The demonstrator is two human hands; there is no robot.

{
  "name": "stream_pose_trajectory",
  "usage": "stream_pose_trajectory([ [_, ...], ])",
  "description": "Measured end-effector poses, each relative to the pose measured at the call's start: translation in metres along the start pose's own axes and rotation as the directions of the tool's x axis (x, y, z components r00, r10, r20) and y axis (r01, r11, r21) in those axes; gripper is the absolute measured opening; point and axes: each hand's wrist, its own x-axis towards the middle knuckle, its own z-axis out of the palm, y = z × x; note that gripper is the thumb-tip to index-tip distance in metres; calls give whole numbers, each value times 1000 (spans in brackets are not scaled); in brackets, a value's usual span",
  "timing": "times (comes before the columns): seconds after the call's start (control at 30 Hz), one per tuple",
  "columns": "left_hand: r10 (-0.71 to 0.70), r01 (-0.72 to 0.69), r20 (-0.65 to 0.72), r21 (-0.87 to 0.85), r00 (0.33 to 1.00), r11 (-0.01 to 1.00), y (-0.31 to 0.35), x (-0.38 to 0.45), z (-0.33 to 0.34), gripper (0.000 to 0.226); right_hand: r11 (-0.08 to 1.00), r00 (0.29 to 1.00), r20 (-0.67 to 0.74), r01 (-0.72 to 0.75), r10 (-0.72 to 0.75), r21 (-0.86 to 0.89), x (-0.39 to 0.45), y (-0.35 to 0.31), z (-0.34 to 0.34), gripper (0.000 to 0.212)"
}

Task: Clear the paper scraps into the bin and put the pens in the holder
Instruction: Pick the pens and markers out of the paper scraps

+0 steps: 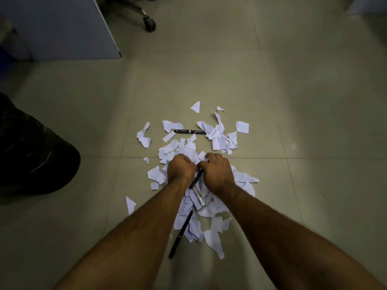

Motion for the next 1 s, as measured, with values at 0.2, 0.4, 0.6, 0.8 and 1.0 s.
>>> stream_pose_trajectory([
  [0.2,-112,112,-113,-6,987,994,-21,-10,7,20,1000,997,-68,-30,31,7,-4,1,4,18],
  [0.4,-247,246,-76,-31,966,969,-21,-16,5,37,997,983,-179,48,-36,61,-13,12,-8,16],
  [0.6,-396,395,1,-70,918,916,-19,-17,7,39,936,970,-166,-117,180,331,-23,18,-10,18],
  [0.8,-176,169,19,200,984,965,-18,-32,13,47,807,918,-13,-341,396,482,-34,9,-13,25],
  [1.0,-100,88,45,216,994,973,4,-37,9,45,658,871,79,-424,486,623,-49,16,-15,26],
])
